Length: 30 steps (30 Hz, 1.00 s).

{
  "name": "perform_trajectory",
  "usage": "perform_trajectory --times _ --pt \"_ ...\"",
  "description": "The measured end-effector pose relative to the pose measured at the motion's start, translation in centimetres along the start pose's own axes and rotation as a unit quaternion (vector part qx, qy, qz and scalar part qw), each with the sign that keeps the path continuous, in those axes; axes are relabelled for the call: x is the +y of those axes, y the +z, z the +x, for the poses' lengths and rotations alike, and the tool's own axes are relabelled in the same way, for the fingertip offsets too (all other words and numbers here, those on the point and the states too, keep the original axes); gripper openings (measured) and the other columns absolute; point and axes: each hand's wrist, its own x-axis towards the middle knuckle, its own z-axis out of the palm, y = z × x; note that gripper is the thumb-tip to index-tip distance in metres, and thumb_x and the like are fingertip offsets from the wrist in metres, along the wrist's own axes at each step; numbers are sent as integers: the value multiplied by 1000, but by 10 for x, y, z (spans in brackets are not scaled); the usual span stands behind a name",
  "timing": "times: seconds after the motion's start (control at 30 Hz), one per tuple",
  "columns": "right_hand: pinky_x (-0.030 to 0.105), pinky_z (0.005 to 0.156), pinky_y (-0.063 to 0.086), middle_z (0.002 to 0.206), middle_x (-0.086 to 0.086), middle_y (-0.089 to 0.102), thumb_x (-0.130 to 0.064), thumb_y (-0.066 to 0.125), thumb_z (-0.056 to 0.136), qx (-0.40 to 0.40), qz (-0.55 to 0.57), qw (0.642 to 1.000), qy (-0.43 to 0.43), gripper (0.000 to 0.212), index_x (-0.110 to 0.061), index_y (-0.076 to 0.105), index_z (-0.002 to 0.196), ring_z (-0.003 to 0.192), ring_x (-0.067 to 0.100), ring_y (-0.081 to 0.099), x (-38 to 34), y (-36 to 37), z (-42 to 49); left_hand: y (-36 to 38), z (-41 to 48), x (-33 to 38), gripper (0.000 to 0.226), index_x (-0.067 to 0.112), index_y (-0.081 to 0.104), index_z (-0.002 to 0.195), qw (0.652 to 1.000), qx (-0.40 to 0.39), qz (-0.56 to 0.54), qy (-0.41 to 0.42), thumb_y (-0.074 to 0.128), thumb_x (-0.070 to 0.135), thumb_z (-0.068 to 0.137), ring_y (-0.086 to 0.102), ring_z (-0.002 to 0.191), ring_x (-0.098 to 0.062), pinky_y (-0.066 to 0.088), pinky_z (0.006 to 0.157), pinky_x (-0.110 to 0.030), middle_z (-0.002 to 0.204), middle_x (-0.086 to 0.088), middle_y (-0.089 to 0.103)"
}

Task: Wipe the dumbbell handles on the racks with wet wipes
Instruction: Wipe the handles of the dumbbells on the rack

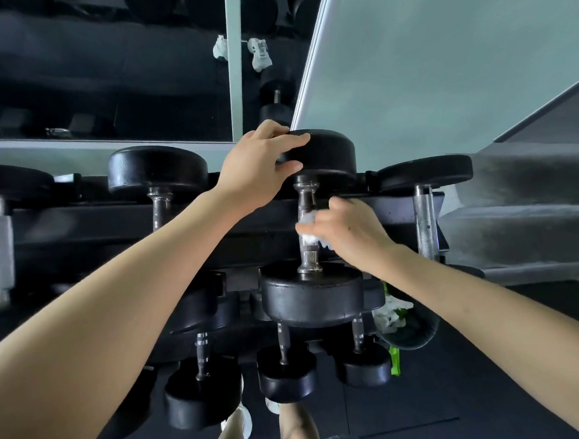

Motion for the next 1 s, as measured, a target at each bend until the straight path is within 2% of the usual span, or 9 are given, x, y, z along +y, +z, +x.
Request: perform_trajectory --times 0.13,0.2,0.33,0.47,0.57,0.7,0.8,0.9,1.0 --pt "29 69 30 113 2 62 -29 42 94 -31 -1 997 72 38 -29 55 130 99 25 52 12 5 24 1 0 -1 41 31 52 134 1000 10 8 7 58 25 93 48 112 -17 35 81 -23 133 5 47" --pt "22 66 30 107 3 62 -35 40 94 -26 77 993 85 39 -27 60 125 85 16 46 8 10 9 2 0 -1 41 32 51 134 1000 9 8 8 57 26 93 47 112 -16 36 81 -24 134 5 47" --pt "28 51 44 74 -8 62 4 63 82 -17 169 985 11 41 -24 71 111 65 16 38 -1 19 -27 3 -1 -3 42 33 51 134 1000 13 9 9 57 27 94 47 113 -16 37 82 -24 135 6 46" --pt "22 64 41 69 -21 58 -2 53 90 -31 227 967 107 42 -33 68 114 72 11 44 -1 17 -23 5 0 -4 41 33 51 134 1000 12 8 11 57 27 93 49 110 -16 38 81 -25 135 6 46" --pt "14 67 40 77 -26 60 -8 57 89 -29 344 912 222 37 -32 67 116 68 -2 53 -7 13 -25 6 0 -5 42 32 51 134 1000 16 6 14 56 26 93 49 109 -16 38 82 -25 135 5 46" --pt "7 47 34 48 -28 52 -7 53 88 -49 386 878 278 40 -29 65 119 39 1 43 -21 6 -23 6 -1 -5 42 32 50 135 1000 20 11 16 56 26 94 49 113 -17 37 81 -25 137 4 44" --pt "16 54 45 61 -21 57 -18 52 90 -47 441 837 319 32 -23 67 117 44 1 41 -30 4 -23 7 -1 -4 42 31 49 136 1000 20 11 15 55 26 94 50 111 -18 36 82 -25 138 3 44" --pt "8 59 39 77 -18 64 -23 57 92 15 379 869 317 23 -16 71 109 60 -5 56 -41 4 -18 8 0 -4 42 31 49 135 999 26 11 15 56 25 94 50 113 -19 36 83 -25 138 3 44" --pt "7 69 40 102 -4 63 -14 62 90 32 335 885 322 32 -21 64 121 90 8 60 -47 9 -16 8 -1 -5 43 32 49 135 1000 24 10 15 56 26 94 51 108 -17 36 81 -25 138 3 43"
